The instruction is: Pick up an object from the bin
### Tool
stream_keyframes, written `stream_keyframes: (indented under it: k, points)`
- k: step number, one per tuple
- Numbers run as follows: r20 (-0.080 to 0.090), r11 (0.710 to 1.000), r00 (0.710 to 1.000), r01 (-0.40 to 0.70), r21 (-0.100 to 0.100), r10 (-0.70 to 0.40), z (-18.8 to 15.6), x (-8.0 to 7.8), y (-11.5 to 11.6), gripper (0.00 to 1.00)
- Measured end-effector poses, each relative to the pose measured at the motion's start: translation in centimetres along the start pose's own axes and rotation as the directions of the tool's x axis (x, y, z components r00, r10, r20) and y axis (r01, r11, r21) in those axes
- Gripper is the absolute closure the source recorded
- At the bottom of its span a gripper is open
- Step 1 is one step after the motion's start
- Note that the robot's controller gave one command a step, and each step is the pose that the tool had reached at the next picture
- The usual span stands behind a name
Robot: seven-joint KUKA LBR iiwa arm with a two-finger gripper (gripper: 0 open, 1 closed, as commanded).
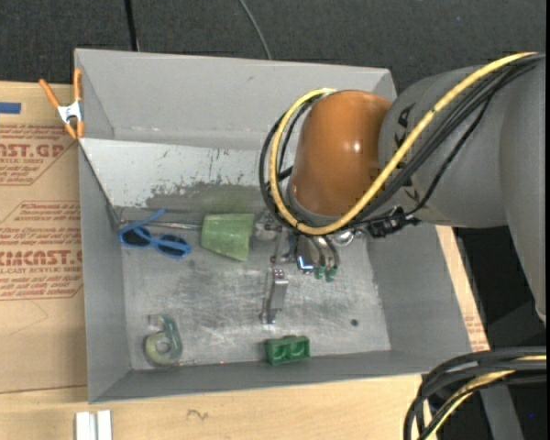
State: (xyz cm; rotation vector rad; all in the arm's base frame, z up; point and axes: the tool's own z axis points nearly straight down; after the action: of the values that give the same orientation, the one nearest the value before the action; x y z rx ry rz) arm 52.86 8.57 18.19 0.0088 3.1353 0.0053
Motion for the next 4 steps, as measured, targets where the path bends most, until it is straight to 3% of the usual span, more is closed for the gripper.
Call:
stream_keyframes:
  k: [1,2,3,4]
  points:
    - [-0.011,0.978,0.978,0.209,0.0,-0.209,4.5,5.2,5.1,0.0]
    - [-0.009,0.938,0.938,0.348,0.003,-0.348,6.3,4.0,-1.2,0.0]
    - [0.012,0.935,0.935,0.353,0.002,-0.353,10.9,2.7,-4.7,0.0]
    - [-0.001,0.934,0.934,0.358,0.001,-0.358,10.9,3.1,-4.7,1.0]
